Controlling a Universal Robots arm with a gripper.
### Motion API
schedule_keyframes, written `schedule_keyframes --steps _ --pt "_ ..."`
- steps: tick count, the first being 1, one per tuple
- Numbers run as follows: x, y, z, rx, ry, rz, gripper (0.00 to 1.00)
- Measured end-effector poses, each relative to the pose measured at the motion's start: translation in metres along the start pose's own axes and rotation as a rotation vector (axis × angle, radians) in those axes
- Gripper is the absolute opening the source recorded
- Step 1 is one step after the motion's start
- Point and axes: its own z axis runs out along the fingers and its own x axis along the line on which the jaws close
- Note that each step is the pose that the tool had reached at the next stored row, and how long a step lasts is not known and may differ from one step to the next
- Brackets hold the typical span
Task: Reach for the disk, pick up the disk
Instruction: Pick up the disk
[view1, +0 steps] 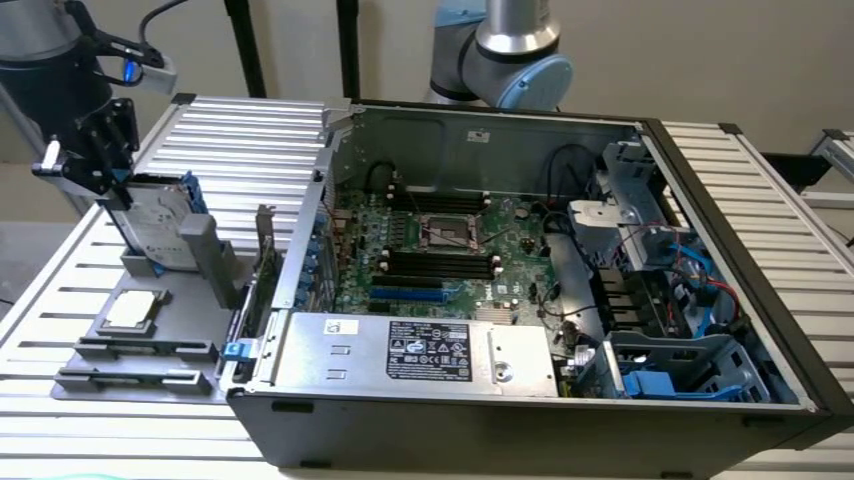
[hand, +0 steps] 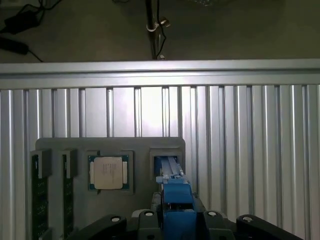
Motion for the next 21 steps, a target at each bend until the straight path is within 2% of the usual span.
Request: schedule_keyframes --steps 21 --pt "0.0025 0.0 0.0 0.0 -0.0001 -0.016 0.33"
